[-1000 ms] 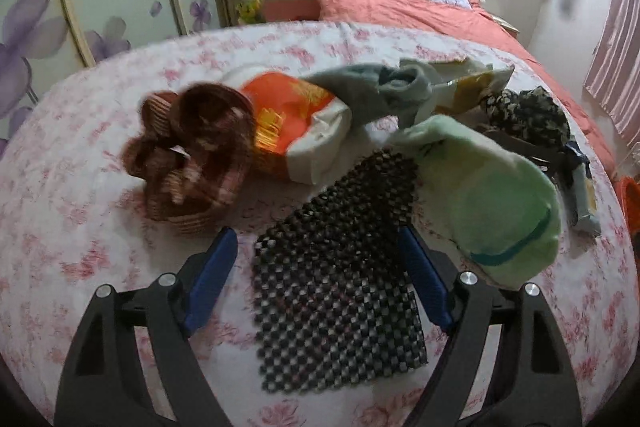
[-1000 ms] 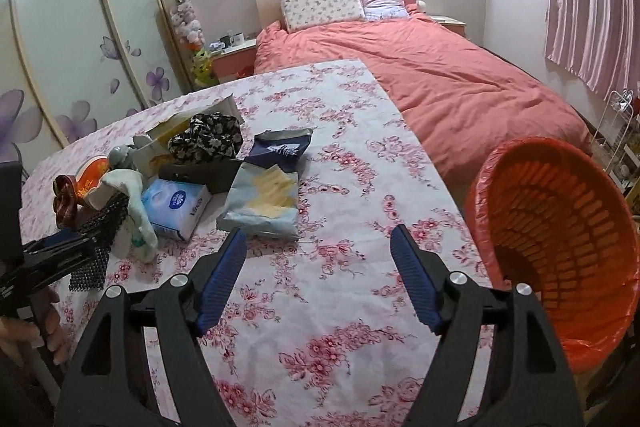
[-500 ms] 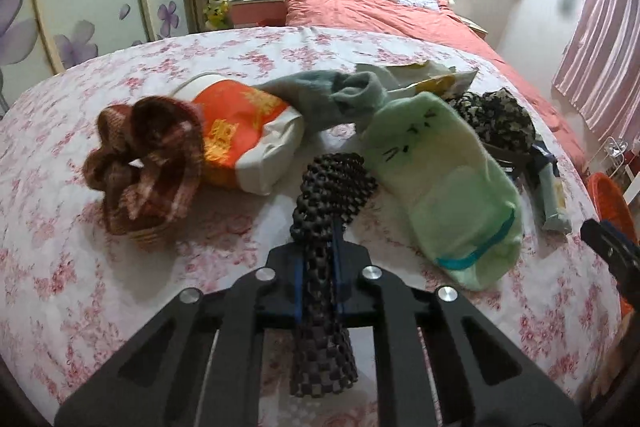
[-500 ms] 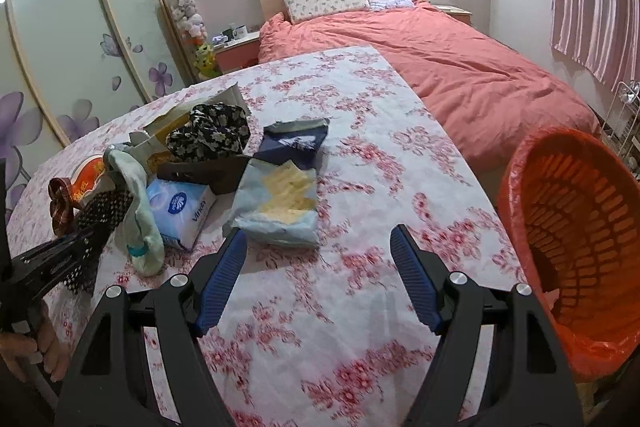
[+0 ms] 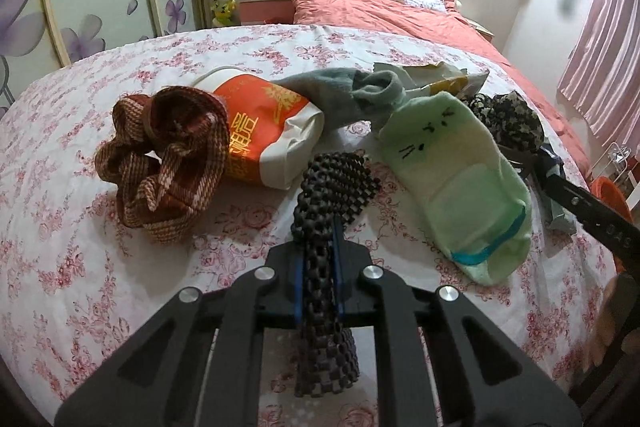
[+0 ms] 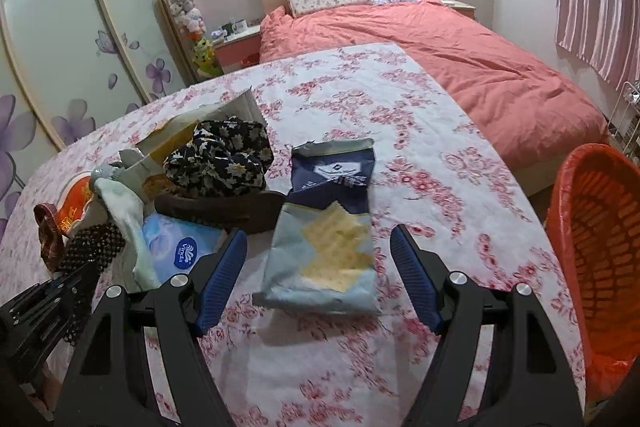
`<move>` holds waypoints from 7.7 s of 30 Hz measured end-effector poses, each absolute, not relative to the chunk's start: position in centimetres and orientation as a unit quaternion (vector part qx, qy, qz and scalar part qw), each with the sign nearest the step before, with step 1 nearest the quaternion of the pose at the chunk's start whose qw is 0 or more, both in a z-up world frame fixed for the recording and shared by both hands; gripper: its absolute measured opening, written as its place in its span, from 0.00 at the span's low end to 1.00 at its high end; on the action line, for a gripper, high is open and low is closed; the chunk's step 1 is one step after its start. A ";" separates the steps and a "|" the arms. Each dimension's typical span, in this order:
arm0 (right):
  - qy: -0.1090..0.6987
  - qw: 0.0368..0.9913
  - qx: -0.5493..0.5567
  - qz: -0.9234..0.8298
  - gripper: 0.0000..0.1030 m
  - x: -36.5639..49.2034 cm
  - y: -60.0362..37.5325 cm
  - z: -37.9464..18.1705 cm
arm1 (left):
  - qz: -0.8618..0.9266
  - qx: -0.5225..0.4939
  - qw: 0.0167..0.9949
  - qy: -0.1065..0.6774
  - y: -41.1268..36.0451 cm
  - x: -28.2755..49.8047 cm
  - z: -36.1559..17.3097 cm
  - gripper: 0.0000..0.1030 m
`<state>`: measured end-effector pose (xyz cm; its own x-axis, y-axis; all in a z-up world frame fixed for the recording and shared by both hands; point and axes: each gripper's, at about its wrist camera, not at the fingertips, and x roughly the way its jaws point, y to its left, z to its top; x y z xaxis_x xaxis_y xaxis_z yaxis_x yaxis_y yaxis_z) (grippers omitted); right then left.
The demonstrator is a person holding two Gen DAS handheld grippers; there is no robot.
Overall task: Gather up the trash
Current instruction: 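Grasp the blue snack bag with the right tool and lift it, then drop the mesh strip from the left tool while the right tool drops the snack bag into the basket, then grasp the green sock with the right tool while the left tool grasps the brown scrunchie, then carry the green sock and brown scrunchie over the orange basket and open both tools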
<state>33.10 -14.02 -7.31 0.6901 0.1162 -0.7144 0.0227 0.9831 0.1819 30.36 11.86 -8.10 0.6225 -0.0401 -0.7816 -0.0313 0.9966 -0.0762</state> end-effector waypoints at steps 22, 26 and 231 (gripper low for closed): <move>0.422 0.902 0.093 0.008 0.68 33.8 -14.3 -8.1 | -0.008 -0.055 0.900 0.433 12.6 30.3 -8.4 0.14; 0.421 0.902 0.099 0.011 0.68 33.7 -14.3 -8.1 | -0.009 -0.058 0.900 0.433 12.8 30.3 -8.4 0.14; 0.258 0.957 0.088 0.103 0.05 23.2 -15.2 2.5 | -0.022 -0.039 0.948 0.315 10.5 22.6 3.6 0.28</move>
<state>23.19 -15.20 2.54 0.8458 0.2417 -0.4756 -0.1506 0.9634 0.2218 22.55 10.54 3.61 0.8006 -0.0668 -0.5954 0.0181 0.9960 -0.0874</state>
